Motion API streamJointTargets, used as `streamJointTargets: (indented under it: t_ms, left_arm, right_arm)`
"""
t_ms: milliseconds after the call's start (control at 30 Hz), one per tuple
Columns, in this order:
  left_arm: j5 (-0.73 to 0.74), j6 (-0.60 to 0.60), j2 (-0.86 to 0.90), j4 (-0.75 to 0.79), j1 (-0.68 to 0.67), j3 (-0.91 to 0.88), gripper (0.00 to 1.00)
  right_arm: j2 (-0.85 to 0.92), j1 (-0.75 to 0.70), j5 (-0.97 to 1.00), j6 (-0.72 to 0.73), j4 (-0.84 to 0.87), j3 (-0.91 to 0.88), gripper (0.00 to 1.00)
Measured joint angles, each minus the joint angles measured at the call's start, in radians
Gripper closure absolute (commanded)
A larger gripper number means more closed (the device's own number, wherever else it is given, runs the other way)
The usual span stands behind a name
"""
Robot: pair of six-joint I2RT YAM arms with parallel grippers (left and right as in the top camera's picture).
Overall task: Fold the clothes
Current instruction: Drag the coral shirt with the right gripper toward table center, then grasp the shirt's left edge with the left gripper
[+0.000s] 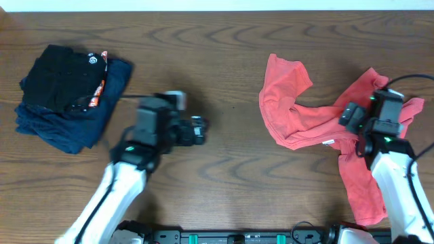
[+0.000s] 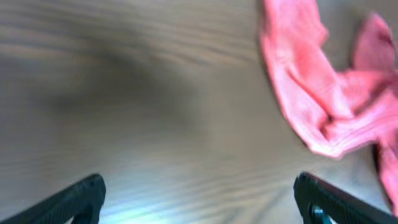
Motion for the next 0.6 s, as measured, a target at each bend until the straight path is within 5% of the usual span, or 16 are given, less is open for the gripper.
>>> streamJointTargets:
  t_ms: [433,600]
  left_arm:
    - [0.013,-0.346,0.474,0.596,-0.359,0.012,0.04]
    - [0.011,-0.460,0.571,0.713,-0.425,0.019,0.04]
  right_arm:
    - [-0.078,-0.077,-0.087,0.000,-0.048,0.000,0.01]
    - [-0.078,-0.077,-0.135,0.000,-0.048,0.000,0.01]
